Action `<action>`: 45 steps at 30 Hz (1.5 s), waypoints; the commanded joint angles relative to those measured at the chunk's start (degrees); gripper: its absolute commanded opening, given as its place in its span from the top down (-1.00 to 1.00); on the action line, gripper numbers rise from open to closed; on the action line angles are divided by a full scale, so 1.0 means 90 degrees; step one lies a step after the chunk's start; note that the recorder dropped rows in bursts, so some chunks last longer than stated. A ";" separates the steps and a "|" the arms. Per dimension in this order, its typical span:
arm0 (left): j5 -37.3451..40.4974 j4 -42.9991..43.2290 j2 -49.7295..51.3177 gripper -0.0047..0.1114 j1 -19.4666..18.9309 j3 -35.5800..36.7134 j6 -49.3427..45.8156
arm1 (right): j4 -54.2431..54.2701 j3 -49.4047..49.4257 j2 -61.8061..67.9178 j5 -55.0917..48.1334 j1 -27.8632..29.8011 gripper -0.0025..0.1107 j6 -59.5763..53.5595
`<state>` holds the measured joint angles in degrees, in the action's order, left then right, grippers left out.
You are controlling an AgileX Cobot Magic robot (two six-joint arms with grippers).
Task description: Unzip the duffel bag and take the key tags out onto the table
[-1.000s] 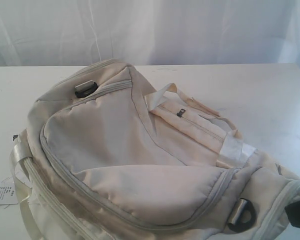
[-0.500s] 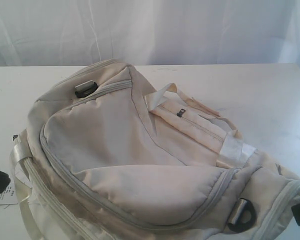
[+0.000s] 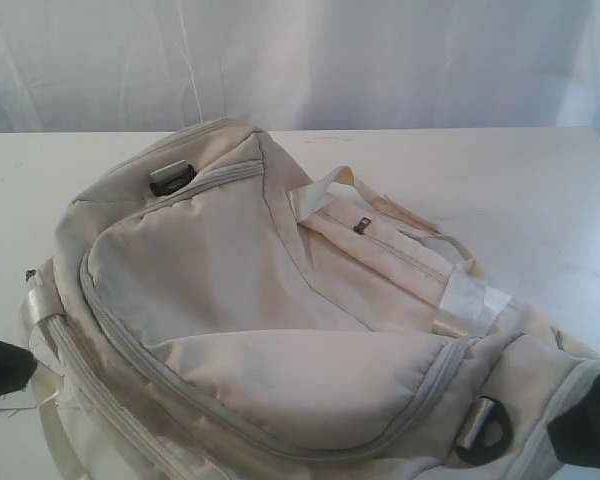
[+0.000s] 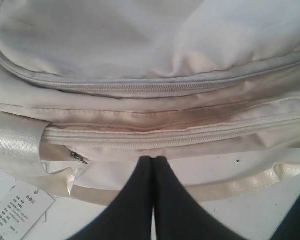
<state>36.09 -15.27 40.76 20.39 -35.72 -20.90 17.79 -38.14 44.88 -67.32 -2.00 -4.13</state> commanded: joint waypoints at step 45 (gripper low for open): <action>0.2835 -0.0794 0.5997 0.92 -0.2000 -0.6309 -0.0212 | -0.1335 -0.0795 0.3599 0.2844 -0.0023 -0.01 0.0158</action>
<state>54.97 -10.87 89.94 8.00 -87.93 -16.06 5.49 -44.93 77.20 -41.50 -2.28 -2.63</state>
